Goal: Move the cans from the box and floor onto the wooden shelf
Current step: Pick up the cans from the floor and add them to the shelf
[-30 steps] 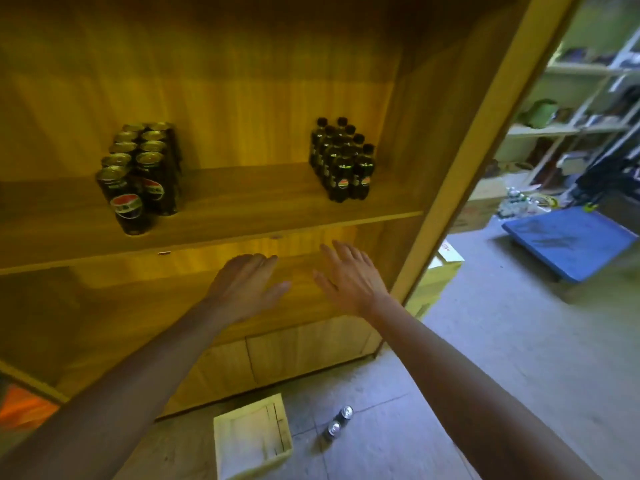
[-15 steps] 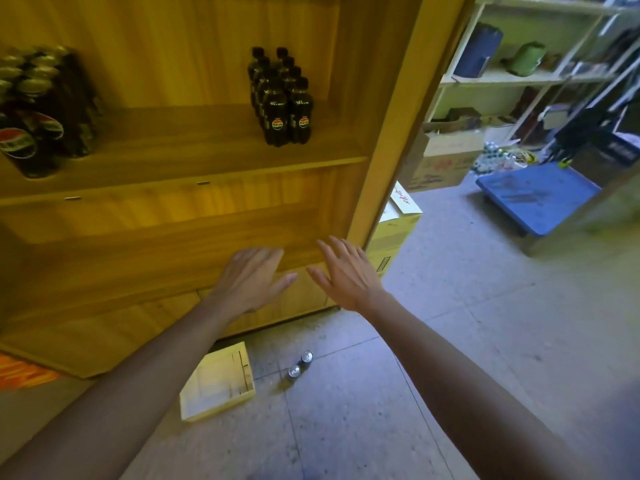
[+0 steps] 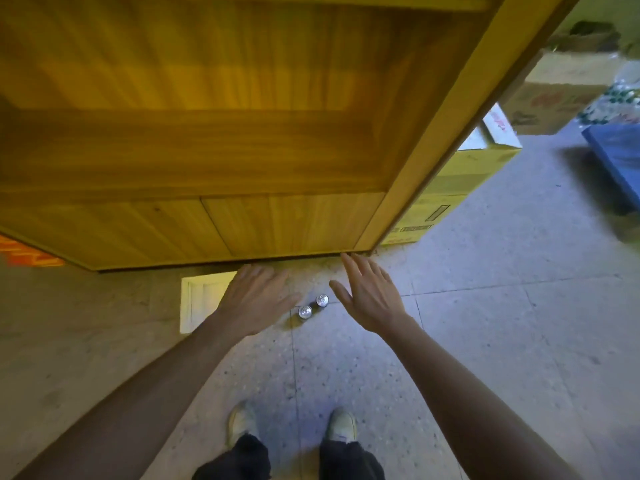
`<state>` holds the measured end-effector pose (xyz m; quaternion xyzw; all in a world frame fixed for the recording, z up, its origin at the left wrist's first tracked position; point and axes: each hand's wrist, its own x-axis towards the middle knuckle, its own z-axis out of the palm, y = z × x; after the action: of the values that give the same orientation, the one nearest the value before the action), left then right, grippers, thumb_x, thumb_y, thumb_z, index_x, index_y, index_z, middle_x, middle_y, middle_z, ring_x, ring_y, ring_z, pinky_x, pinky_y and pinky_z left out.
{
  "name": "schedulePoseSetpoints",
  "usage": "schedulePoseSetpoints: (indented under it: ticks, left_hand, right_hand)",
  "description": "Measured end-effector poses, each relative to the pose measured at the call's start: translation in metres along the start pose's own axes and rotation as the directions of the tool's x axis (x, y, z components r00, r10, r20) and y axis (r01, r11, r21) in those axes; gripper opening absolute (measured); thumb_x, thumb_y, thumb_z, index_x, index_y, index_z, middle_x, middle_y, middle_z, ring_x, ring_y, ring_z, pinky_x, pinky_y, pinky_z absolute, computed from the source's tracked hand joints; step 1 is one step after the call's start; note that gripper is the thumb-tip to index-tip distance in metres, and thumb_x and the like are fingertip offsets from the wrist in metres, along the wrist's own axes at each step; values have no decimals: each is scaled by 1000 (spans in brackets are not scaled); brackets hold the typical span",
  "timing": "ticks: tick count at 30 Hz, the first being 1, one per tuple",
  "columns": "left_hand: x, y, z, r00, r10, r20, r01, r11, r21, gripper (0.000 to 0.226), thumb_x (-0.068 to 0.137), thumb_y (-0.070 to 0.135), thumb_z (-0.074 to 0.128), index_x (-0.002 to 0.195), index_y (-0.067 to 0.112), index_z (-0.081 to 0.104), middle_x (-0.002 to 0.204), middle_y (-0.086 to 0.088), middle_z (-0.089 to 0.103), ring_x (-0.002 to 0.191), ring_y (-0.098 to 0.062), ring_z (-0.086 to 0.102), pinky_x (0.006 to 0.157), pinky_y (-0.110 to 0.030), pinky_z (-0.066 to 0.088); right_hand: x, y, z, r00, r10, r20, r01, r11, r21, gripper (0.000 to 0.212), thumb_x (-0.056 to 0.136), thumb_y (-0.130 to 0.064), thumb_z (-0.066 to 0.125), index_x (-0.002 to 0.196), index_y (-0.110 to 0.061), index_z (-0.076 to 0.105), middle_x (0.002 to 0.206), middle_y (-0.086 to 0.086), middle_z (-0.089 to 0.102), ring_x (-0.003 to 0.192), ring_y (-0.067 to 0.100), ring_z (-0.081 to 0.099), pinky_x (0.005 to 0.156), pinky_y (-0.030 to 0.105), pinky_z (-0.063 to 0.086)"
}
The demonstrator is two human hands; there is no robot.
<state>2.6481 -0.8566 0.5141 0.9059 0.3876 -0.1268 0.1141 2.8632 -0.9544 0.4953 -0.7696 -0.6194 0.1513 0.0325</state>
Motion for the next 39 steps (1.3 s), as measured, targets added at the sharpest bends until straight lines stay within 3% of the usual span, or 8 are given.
schedulePoseSetpoints:
  ticks: [4,9,18,27,32,39]
  left_hand:
    - [34,-6,118,999,-36,21,36,999,-19,67,95,63,31,142,17,42,140,-7,55,126,-27,51,105,-40,37]
    - [98,-16,278,998,-62,-4,62,998,-30,69,94,66,28,135,14,49,132,-9,60,118,-28,55,99,-40,41]
    - [169,-35,484,996,-66,-62,64,997,-32,81,87,73,15,134,17,50,127,-9,63,113,-28,59,95,-41,47]
    - [204,-35,571,986,-121,-112,106,985,-138,70,88,71,35,130,17,51,125,-10,63,113,-29,57,93,-42,45]
    - [224,-26,598,974,-163,-157,112,950,-292,72,78,78,44,121,22,54,120,-3,65,107,-24,60,85,-37,49]
    - [239,-9,607,921,-353,-165,210,806,-553,57,66,67,71,103,27,53,103,5,65,93,-19,61,71,-34,50]
  right_hand:
    - [23,45,113,998,-34,47,34,999,-17,68,102,-59,30,154,-15,25,155,11,40,140,31,40,111,48,39]
    - [63,99,267,998,-45,43,46,998,-32,73,101,-61,26,156,-14,22,156,13,39,142,32,39,113,48,38]
    - [107,158,463,998,-59,31,60,997,-42,70,100,-57,33,155,-14,24,155,10,39,139,32,41,111,47,39]
    - [125,194,548,999,-26,-40,25,1000,-16,70,101,-55,39,155,-13,23,156,11,39,140,31,41,109,45,40]
    - [141,200,572,998,28,-56,-22,995,98,75,98,-56,45,156,-16,18,157,10,39,139,31,41,103,48,45]
    - [151,189,591,974,146,-173,-69,919,389,56,89,-53,63,133,-27,40,126,-1,63,111,22,61,81,42,55]
